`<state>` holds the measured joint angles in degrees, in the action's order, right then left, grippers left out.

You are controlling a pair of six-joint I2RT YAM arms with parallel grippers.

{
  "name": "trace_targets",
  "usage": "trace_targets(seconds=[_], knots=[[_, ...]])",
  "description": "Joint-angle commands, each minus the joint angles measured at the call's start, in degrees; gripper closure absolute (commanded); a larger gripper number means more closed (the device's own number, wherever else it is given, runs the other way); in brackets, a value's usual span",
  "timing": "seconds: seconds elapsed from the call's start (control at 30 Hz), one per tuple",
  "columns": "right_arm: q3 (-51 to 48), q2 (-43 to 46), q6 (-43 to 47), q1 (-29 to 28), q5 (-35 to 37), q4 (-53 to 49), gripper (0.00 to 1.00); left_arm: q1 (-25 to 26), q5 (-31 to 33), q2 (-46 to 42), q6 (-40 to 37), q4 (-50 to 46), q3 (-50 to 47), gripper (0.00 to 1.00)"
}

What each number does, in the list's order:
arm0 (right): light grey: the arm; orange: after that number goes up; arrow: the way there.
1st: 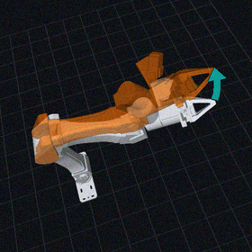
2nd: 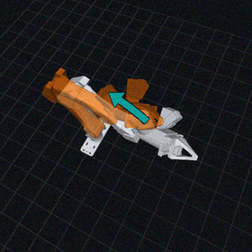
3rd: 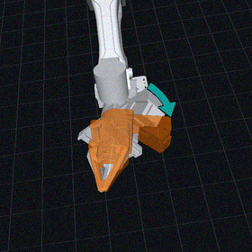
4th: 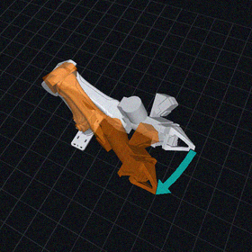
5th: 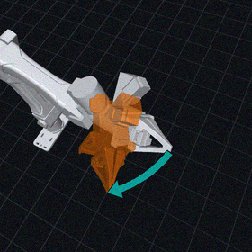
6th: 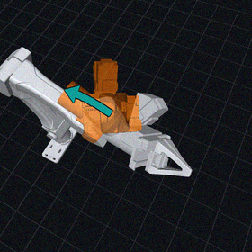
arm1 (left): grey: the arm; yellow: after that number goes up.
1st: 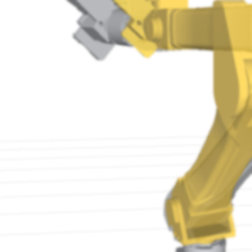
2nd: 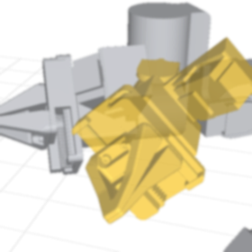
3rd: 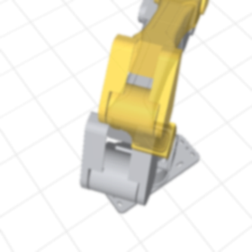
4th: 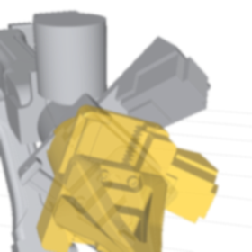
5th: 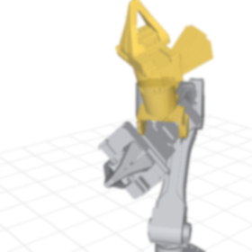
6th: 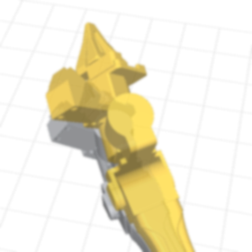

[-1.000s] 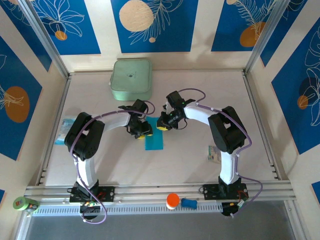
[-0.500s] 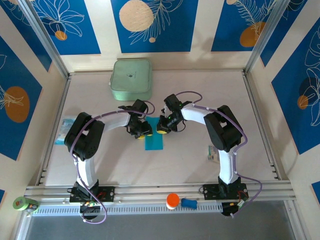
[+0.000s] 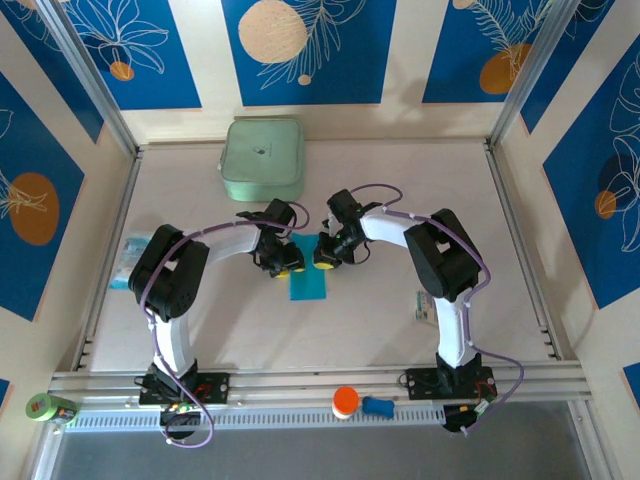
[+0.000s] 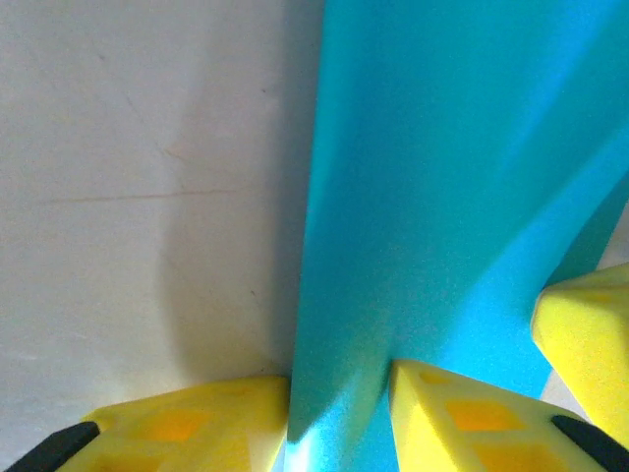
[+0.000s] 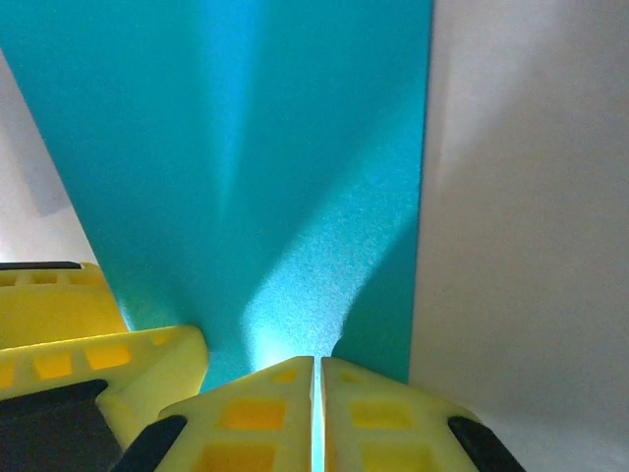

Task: Fold a paper plane with a square sheet of paper (pick it up from the middle)
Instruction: Hold the square sheet of paper at the center of the table.

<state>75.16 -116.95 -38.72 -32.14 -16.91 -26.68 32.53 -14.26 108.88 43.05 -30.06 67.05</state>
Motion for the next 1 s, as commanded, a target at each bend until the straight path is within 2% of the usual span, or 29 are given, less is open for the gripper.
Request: trace_targets(seconds=[0.0,0.53,0.77,0.97], knots=[[1.5,-1.1,0.9,-0.3,-0.8,-1.9,0.89,1.2,4.0,6.3,0.2,-5.3,-4.2,0.6],[1.2,-2.6,1.4,-0.2,0.7,-3.5,0.89,1.1,4.2,6.3,0.0,-5.4,-4.0,0.62],[2.2,-0.2,1.1,-0.2,-2.7,-1.8,0.85,1.2,4.2,6.5,0.0,-5.4,-4.1,0.62],[2.7,0.8,1.4,-0.1,-1.8,-1.9,0.85,1.1,4.0,6.7,0.1,-5.2,-4.1,0.62]])
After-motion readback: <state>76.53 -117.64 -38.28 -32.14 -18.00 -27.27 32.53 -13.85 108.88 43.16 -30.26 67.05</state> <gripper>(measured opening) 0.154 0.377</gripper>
